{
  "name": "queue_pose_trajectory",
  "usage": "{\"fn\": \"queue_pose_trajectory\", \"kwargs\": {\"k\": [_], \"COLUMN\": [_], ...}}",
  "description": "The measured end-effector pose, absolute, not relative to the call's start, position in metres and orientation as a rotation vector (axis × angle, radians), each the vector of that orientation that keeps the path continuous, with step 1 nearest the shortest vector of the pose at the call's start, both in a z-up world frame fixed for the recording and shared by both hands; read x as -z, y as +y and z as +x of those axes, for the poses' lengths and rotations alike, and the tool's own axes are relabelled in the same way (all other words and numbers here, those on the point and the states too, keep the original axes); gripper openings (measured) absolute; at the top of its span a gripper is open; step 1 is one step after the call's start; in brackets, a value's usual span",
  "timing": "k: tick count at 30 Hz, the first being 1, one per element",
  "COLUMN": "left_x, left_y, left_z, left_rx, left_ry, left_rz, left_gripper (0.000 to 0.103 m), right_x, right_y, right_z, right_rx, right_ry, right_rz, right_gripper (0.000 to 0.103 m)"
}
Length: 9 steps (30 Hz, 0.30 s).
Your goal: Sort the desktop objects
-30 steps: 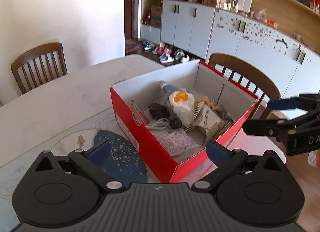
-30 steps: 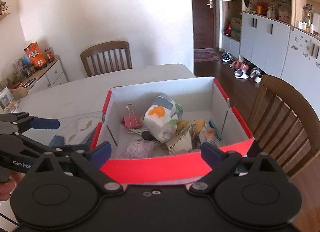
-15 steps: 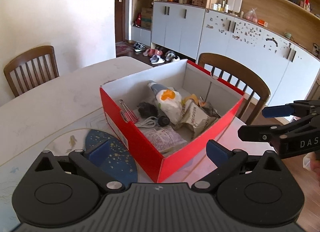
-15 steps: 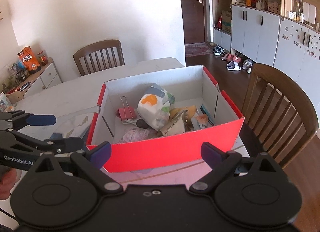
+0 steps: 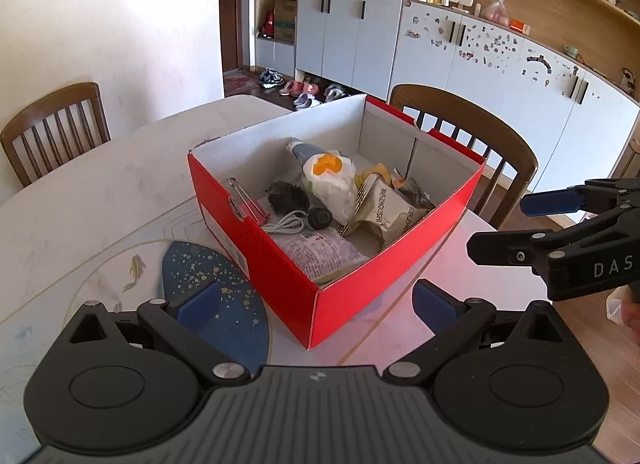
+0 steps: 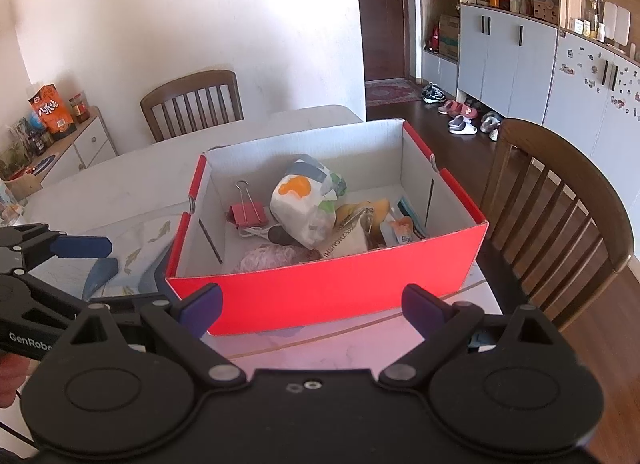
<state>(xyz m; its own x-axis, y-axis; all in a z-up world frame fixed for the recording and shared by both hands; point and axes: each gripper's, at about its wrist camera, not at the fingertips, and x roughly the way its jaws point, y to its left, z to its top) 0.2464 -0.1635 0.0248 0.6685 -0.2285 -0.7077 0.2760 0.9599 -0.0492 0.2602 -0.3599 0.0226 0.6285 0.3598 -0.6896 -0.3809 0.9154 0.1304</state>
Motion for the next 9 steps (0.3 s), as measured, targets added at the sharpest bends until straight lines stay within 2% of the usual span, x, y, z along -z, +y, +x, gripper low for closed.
{"fn": "queue_pose_trajectory", "kwargs": {"k": [9], "left_x": [-0.0238], "left_y": [-0.1617], "left_z": [0.2469], "left_rx": [0.28], "left_ry": [0.797], "left_rz": [0.063], "left_gripper": [0.102], "right_x": [-0.0205], "right_y": [-0.3582], "right_z": [0.2598], "right_rx": [-0.415], "right_ry": [0.798], "right_rz": [-0.024], "right_gripper": [0.096]}}
